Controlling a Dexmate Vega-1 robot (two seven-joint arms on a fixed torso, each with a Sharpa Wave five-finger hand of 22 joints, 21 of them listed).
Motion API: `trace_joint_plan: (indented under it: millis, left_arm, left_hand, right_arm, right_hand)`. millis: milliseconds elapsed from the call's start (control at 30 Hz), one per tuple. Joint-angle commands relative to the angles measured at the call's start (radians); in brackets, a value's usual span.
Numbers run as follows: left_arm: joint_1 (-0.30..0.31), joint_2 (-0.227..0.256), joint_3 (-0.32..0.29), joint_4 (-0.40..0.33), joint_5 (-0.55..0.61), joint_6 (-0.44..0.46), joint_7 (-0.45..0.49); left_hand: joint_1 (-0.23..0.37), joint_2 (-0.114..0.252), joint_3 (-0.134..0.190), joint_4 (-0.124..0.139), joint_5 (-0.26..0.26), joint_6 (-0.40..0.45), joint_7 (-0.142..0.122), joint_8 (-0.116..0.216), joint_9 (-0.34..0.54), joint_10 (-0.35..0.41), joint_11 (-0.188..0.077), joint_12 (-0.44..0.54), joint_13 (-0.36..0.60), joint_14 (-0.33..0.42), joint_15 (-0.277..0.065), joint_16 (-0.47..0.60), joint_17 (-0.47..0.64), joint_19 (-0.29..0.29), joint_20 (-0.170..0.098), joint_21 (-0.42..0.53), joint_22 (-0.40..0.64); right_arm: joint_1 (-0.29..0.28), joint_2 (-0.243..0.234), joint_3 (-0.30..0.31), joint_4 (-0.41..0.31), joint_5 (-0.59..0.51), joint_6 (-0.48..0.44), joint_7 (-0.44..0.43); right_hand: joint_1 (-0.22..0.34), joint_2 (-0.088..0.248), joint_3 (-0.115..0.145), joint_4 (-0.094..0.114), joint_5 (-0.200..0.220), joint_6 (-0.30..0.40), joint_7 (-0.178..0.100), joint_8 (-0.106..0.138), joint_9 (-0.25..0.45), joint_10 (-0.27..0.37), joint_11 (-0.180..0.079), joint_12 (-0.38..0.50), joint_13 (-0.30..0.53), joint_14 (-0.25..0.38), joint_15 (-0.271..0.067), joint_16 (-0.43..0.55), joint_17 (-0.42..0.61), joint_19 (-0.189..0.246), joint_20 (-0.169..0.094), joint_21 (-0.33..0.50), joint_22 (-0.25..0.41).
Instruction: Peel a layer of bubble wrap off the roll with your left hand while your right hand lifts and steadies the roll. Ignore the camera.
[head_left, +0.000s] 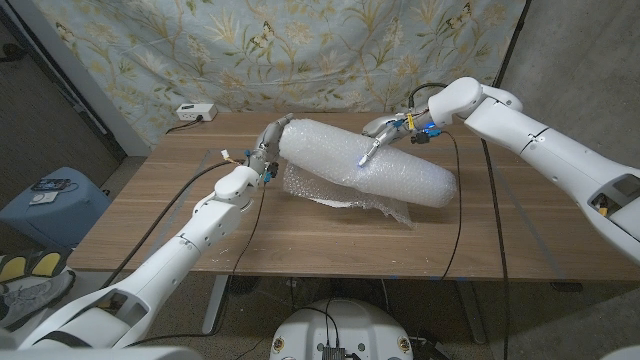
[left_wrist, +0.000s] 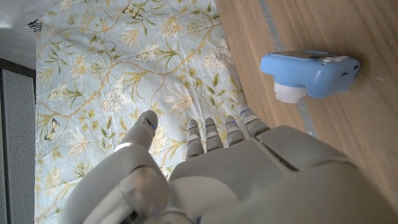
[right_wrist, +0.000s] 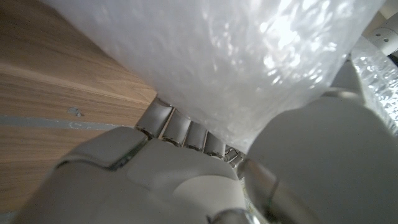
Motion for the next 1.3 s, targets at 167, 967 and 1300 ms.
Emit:
trace_joint_plan:
  millis: [167, 967, 1300]
  left_arm:
    - [-0.009, 0.007, 0.005, -0.002, -0.018, 0.001, -0.048]
    - [-0.021, 0.006, 0.015, 0.017, -0.029, -0.001, -0.091]
    - [-0.013, 0.010, 0.017, 0.001, -0.028, 0.002, -0.090]
  left_hand:
    - [0.010, -0.009, -0.002, -0.010, 0.003, -0.010, 0.006, -0.005, -0.001, -0.004, 0.004, -0.003, 0.004, -0.010, 0.009, -0.006, 0.002, 0.000, 0.004, -0.006, 0.002]
    - [0.019, -0.013, -0.011, -0.015, 0.001, -0.017, 0.010, -0.003, -0.001, -0.009, 0.012, -0.006, 0.004, -0.013, 0.011, -0.005, 0.002, 0.000, -0.004, -0.009, 0.002]
    - [0.023, -0.013, -0.013, -0.015, 0.001, -0.018, 0.007, -0.003, -0.001, -0.007, 0.011, -0.006, 0.004, -0.013, 0.010, -0.004, 0.002, 0.000, -0.005, -0.010, 0.003]
  right_arm:
    - [0.003, -0.022, 0.013, -0.016, 0.054, -0.096, -0.045]
    - [0.021, -0.011, 0.021, 0.040, 0.104, -0.181, -0.099]
    - [0.019, -0.014, 0.039, 0.068, 0.154, -0.208, -0.101]
  right_hand:
    - [0.261, 0.268, 0.017, 0.017, -0.003, 0.034, -0.018, -0.003, 0.005, 0.064, -0.054, 0.012, 0.027, 0.045, -0.125, 0.001, 0.015, 0.005, -0.050, 0.015, 0.003]
    - [0.271, 0.285, 0.017, 0.016, -0.006, 0.047, -0.016, -0.004, 0.008, 0.070, -0.054, 0.022, 0.043, 0.061, -0.122, -0.008, 0.038, 0.005, -0.048, 0.039, 0.003]
    - [0.270, 0.287, 0.015, 0.017, -0.007, 0.048, -0.014, -0.006, 0.010, 0.071, -0.052, 0.021, 0.043, 0.062, -0.123, -0.014, 0.045, 0.000, -0.047, 0.047, 0.003]
